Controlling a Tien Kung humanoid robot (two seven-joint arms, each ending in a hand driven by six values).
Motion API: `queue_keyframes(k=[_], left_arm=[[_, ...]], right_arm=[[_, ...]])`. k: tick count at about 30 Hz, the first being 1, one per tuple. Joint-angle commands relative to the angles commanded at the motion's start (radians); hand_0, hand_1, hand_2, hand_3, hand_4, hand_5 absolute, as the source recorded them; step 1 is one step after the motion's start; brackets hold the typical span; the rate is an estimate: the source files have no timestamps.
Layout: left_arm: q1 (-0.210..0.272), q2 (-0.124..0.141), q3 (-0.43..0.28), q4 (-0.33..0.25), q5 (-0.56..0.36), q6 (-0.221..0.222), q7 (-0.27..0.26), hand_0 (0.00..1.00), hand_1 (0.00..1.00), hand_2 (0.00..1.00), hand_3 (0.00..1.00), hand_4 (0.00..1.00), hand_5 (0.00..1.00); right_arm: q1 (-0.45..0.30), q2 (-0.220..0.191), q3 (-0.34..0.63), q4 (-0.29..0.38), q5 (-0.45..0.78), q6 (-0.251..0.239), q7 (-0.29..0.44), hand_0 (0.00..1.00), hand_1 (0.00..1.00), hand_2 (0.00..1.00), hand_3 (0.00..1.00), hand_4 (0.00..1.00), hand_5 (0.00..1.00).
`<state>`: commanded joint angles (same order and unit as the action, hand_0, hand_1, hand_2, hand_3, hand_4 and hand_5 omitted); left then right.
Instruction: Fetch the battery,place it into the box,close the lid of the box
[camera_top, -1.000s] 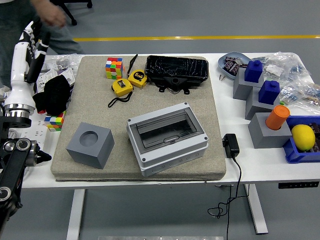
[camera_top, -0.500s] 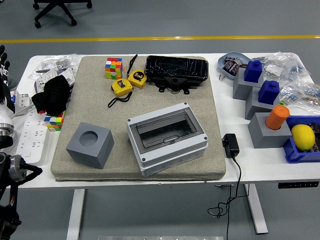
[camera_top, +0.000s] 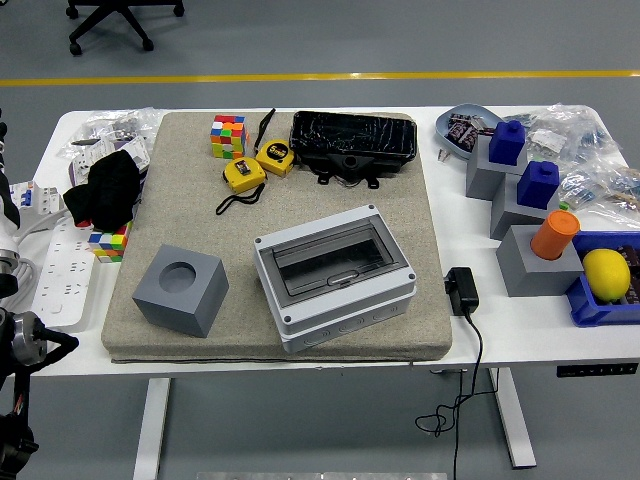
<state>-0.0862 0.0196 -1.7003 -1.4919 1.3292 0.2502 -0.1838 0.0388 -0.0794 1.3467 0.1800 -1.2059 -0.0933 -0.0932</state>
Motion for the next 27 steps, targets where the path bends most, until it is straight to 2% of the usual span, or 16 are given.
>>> queue_keyframes(k=[4, 5, 10, 11, 16, 17, 22, 23, 27], left_arm=[[0.001, -0.005, 0.002, 0.001, -0.003, -0.011, 0.006, 0.973, 0.992, 0.965, 0.947, 0.998, 0.998], [0.001, -0.006, 0.002, 0.001, -0.005, -0.015, 0.008, 0.966, 0.956, 0.912, 0.881, 0.998, 0.998], [0.005, -0.006, 0.005, 0.002, -0.012, -0.036, 0.011, 0.966, 0.956, 0.912, 0.881, 0.998, 0.998], [0.006, -0.006, 0.006, 0.002, -0.011, -0.042, 0.014, 0.871, 0.857, 0.8, 0.751, 0.998, 0.998], [0.007, -0.006, 0.02, 0.001, -0.001, -0.073, 0.027, 0.871, 0.857, 0.8, 0.751, 0.998, 0.998], [0.007, -0.006, 0.021, 0.001, 0.002, -0.076, 0.028, 0.791, 0.792, 0.736, 0.706, 0.998, 0.998], [0.005, -0.006, 0.021, 0.0, 0.01, -0.078, 0.035, 0.791, 0.792, 0.736, 0.706, 0.998, 0.998], [0.005, -0.005, 0.02, -0.001, 0.011, -0.078, 0.037, 0.697, 0.746, 0.719, 0.697, 0.998, 0.998], [0.006, -0.003, 0.021, 0.0, 0.016, -0.078, 0.042, 0.697, 0.746, 0.719, 0.697, 0.998, 0.998]], right_arm=[[-0.002, 0.002, 0.002, 0.0, -0.001, 0.001, 0.0, 0.776, 0.709, 0.711, 0.75, 0.998, 0.998], [-0.002, 0.002, 0.001, 0.0, -0.001, 0.001, 0.001, 0.777, 0.71, 0.711, 0.75, 0.998, 0.998], [0.001, 0.003, 0.009, 0.0, -0.008, 0.001, 0.003, 0.777, 0.71, 0.711, 0.75, 0.998, 0.998], [0.001, 0.004, 0.01, 0.0, -0.01, 0.001, 0.003, 0.775, 0.709, 0.711, 0.751, 0.998, 0.998], [0.002, 0.007, 0.013, 0.0, -0.013, 0.001, 0.002, 0.775, 0.709, 0.711, 0.751, 0.998, 0.998], [0.002, 0.008, 0.014, 0.0, -0.014, 0.001, 0.002, 0.775, 0.71, 0.711, 0.751, 0.998, 0.998], [0.004, 0.009, 0.021, 0.0, -0.02, 0.001, 0.001, 0.775, 0.71, 0.711, 0.751, 0.998, 0.998], [0.005, 0.009, 0.022, 0.0, -0.021, 0.001, 0.0, 0.776, 0.71, 0.711, 0.751, 0.998, 0.998], [0.007, 0.01, 0.022, 0.0, -0.022, 0.001, -0.001, 0.776, 0.71, 0.711, 0.751, 0.998, 0.998]])
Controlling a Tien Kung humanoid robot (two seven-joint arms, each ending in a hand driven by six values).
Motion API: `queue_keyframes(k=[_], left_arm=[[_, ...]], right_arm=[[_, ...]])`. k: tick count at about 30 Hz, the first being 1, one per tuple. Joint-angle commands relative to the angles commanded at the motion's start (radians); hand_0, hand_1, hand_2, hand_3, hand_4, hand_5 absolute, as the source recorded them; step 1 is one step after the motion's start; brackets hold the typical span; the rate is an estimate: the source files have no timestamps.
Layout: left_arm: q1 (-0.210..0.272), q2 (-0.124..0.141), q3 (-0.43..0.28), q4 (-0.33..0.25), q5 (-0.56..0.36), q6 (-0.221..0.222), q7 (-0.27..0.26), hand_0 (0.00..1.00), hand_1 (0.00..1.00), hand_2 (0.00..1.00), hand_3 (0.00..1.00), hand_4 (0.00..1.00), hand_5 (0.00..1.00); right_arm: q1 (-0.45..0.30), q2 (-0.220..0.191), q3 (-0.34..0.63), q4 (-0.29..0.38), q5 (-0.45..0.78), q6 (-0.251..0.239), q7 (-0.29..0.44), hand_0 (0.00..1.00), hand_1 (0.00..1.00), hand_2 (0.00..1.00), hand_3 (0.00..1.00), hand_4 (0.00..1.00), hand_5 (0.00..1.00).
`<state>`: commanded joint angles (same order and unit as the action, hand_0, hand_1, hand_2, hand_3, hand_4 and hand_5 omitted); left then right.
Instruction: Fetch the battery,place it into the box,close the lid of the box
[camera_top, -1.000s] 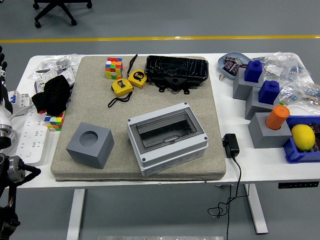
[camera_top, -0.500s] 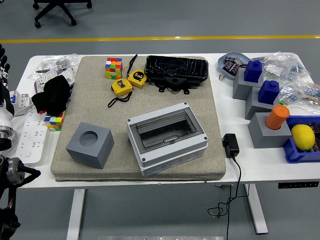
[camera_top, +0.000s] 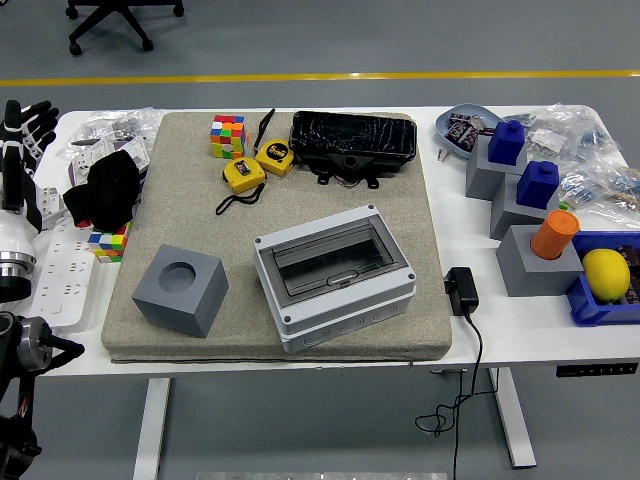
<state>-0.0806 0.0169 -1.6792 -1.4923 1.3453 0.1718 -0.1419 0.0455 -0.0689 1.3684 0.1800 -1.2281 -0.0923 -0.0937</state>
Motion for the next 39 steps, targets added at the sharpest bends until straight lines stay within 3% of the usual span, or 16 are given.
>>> queue_keyframes(k=[1, 2, 39], left_arm=[[0.001, 0.0, 0.001, 0.0, 0.001, 0.0, 0.0, 0.697, 0.746, 0.719, 0.697, 0.998, 0.998], [0.001, 0.0, 0.002, 0.001, 0.002, 0.0, 0.001, 0.623, 0.721, 0.705, 0.695, 0.998, 0.998], [0.01, 0.011, 0.006, 0.0, 0.018, 0.003, 0.013, 0.629, 0.695, 0.681, 0.683, 0.998, 0.998]], right_arm=[[0.0, 0.001, -0.002, 0.0, 0.001, 0.0, 0.0, 0.776, 0.71, 0.711, 0.751, 0.998, 0.998], [0.001, 0.001, -0.003, 0.0, 0.001, 0.001, 0.0, 0.776, 0.71, 0.711, 0.751, 0.998, 0.998], [0.004, 0.001, -0.003, 0.0, 0.004, 0.0, -0.001, 0.776, 0.71, 0.712, 0.751, 0.998, 0.998]])
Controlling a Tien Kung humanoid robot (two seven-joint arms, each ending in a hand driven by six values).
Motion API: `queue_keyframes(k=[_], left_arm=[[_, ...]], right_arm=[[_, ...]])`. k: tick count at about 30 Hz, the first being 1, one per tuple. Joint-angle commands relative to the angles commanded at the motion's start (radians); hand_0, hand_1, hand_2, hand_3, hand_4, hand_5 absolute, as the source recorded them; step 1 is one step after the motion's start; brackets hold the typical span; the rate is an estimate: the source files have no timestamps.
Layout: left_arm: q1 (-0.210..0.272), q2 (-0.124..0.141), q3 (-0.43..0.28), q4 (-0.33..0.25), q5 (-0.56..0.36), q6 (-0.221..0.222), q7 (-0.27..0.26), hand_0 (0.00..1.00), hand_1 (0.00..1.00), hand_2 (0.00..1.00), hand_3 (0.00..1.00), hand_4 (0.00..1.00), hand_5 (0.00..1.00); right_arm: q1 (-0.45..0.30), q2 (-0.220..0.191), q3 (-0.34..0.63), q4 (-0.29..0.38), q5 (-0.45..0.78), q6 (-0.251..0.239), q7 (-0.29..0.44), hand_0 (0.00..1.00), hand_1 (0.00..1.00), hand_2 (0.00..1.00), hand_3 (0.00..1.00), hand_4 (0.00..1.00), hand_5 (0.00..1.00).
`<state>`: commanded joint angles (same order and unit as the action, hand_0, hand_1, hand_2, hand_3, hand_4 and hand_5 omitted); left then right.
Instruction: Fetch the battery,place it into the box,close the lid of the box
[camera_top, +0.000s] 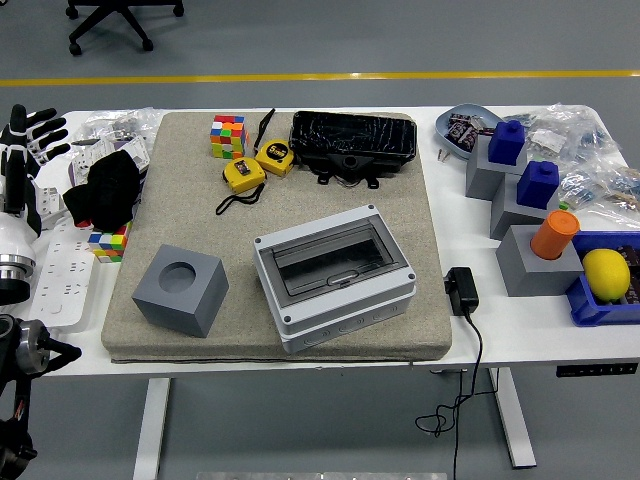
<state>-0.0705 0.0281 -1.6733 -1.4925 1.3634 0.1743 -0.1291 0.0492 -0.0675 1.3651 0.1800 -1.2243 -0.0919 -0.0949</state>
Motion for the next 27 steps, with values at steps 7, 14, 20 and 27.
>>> queue_keyframes(k=[7, 14, 20, 27], left_arm=[[0.0, -0.003, -0.001, 0.0, 0.005, 0.001, 0.003, 0.628, 0.693, 0.681, 0.682, 0.998, 0.998], [0.002, -0.006, -0.005, -0.001, 0.007, 0.003, 0.006, 0.631, 0.693, 0.68, 0.682, 0.998, 0.998], [0.002, -0.007, -0.008, 0.0, 0.008, 0.004, 0.005, 0.631, 0.692, 0.678, 0.682, 0.998, 0.998], [0.001, -0.008, -0.011, 0.0, 0.008, 0.005, 0.005, 0.631, 0.691, 0.678, 0.682, 0.998, 0.998]], right_arm=[[0.001, 0.001, 0.0, 0.0, 0.0, 0.0, 0.0, 0.776, 0.71, 0.711, 0.751, 0.998, 0.998], [-0.001, 0.003, 0.003, 0.0, -0.002, 0.0, 0.001, 0.775, 0.71, 0.711, 0.751, 0.998, 0.998], [-0.001, 0.004, 0.002, 0.0, -0.001, 0.001, 0.002, 0.775, 0.71, 0.711, 0.751, 0.998, 0.998], [-0.001, 0.004, 0.003, 0.0, -0.002, 0.0, 0.002, 0.776, 0.71, 0.712, 0.751, 0.998, 0.998]])
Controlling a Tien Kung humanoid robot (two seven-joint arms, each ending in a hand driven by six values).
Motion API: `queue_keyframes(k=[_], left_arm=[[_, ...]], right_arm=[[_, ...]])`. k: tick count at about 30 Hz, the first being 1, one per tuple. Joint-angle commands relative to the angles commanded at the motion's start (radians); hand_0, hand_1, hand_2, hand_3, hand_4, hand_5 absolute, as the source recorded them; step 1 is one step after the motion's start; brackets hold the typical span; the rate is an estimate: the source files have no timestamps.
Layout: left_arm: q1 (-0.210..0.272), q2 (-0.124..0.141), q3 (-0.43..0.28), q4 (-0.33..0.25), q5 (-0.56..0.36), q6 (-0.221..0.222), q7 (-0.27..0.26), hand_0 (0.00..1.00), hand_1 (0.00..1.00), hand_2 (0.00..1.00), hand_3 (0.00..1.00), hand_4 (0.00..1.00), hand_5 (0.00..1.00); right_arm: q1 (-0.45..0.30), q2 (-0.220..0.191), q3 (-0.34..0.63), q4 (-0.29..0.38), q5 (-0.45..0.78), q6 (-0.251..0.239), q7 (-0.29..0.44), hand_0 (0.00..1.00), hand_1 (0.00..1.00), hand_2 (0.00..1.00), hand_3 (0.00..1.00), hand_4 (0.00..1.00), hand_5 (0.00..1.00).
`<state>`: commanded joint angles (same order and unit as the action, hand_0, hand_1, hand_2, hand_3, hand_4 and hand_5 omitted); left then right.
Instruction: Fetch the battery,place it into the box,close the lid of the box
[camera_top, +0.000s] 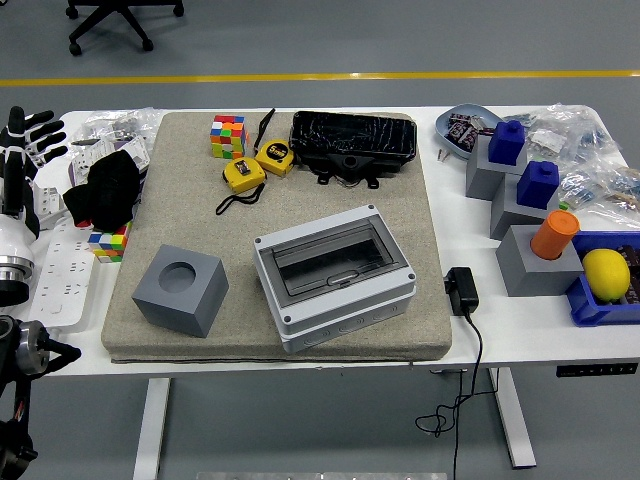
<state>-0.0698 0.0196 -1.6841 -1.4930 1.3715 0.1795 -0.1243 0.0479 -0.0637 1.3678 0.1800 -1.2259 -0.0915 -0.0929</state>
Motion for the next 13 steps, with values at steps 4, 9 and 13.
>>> queue_keyframes(k=[4, 9, 13], left_arm=[[0.001, 0.0, -0.001, 0.0, 0.0, 0.0, 0.0, 0.631, 0.691, 0.679, 0.684, 0.998, 0.998], [0.001, -0.003, -0.003, 0.001, 0.003, 0.001, 0.0, 0.635, 0.691, 0.679, 0.683, 0.998, 0.998], [0.001, -0.002, -0.004, 0.002, 0.005, 0.002, 0.001, 0.635, 0.691, 0.679, 0.683, 0.998, 0.998]], right_arm=[[0.0, 0.0, 0.002, 0.0, -0.002, 0.0, 0.0, 0.776, 0.71, 0.711, 0.751, 0.998, 0.998], [0.0, 0.0, 0.001, 0.0, -0.002, 0.0, 0.001, 0.776, 0.709, 0.711, 0.751, 0.998, 0.998], [0.001, 0.001, 0.002, 0.0, -0.005, 0.0, -0.001, 0.776, 0.709, 0.711, 0.751, 0.998, 0.998]])
